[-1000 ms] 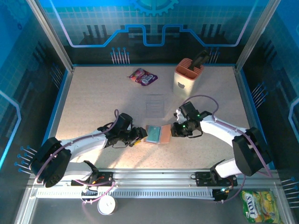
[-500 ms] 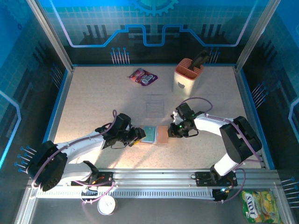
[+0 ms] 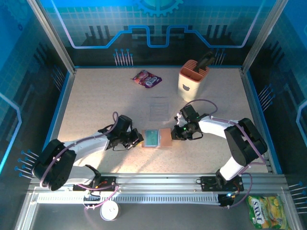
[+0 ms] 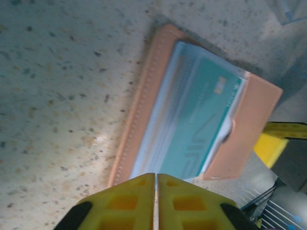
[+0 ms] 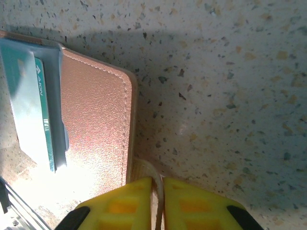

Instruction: Take the credit cards out of the card holder

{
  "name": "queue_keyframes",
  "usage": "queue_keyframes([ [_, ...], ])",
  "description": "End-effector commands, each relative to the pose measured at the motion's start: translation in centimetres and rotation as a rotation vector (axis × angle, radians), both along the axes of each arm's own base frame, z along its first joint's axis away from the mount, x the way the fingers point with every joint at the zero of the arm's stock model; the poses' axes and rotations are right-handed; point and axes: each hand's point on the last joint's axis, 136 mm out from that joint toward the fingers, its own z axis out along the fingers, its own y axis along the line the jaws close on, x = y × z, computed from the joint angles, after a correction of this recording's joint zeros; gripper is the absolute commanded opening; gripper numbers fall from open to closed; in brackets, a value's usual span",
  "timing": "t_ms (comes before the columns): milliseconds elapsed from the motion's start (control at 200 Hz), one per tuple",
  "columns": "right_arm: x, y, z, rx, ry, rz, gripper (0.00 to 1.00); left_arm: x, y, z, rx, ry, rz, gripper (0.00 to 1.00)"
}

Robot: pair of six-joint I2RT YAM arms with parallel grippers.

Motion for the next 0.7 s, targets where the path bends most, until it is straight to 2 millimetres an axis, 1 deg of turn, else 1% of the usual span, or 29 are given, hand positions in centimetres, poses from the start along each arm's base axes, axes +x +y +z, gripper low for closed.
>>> queue_keyframes([
  [0,0.7,0.3,0.7,0.023,-0.004,-0.008,0.15,0.9,-0.6,0.3,-0.022,-0.01,-0.029,0.07],
  [110,0.8,0.2,0.9,0.021,-0.007,-0.01,0.15,1.1,-1.2,-0.1,-0.038,0.007,-0.049,0.04],
  [285,0.8,0.2,1.2,0.022,-0.009,-0.012,0.16,0.6,-0.9,-1.6,-0.009,0.06,-0.052,0.02],
  [550,0.4,-0.5,1.1,-0.009,-0.009,-0.02,0.21,-0.4,0.6,-3.4,0.077,0.117,-0.043,0.01],
  [695,0.3,-1.7,0.9,-0.076,-0.016,-0.035,0.21,-0.9,1.2,-4.1,0.099,0.146,-0.043,0.01],
])
